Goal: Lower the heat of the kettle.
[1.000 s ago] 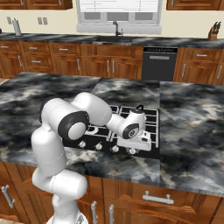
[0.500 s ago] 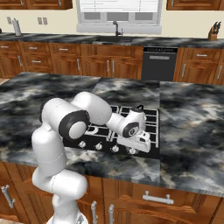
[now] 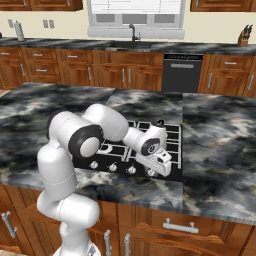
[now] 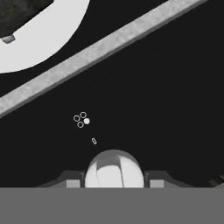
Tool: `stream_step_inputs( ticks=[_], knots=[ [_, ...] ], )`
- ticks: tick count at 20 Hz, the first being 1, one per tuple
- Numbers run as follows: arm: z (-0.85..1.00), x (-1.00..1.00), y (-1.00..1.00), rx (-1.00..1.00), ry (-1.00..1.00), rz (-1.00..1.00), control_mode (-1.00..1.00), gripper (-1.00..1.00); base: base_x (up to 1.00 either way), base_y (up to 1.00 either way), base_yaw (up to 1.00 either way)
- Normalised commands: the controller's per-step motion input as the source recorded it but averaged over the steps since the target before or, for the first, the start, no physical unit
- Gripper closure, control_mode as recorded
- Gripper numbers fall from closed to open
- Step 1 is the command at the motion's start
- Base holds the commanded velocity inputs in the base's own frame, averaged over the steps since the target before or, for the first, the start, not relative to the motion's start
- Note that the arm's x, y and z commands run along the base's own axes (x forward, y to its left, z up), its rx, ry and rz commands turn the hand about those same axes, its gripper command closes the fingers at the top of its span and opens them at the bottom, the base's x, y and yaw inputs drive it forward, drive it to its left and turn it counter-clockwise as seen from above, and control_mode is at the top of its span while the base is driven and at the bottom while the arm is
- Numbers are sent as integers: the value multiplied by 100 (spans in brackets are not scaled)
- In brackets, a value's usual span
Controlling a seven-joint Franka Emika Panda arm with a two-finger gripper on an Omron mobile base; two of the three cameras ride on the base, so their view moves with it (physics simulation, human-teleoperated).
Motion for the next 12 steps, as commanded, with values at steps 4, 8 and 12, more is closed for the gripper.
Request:
stream_step_inputs(
  ticks=[4,8,12],
  knots=[
    [-2,-16,2,0,1,-29,-100,100,0,0,0],
    [-8,-12,2,-2,4,-30,-100,100,0,0,0],
    [-10,-8,1,-3,5,-31,-100,100,0,0,0]
  ],
)
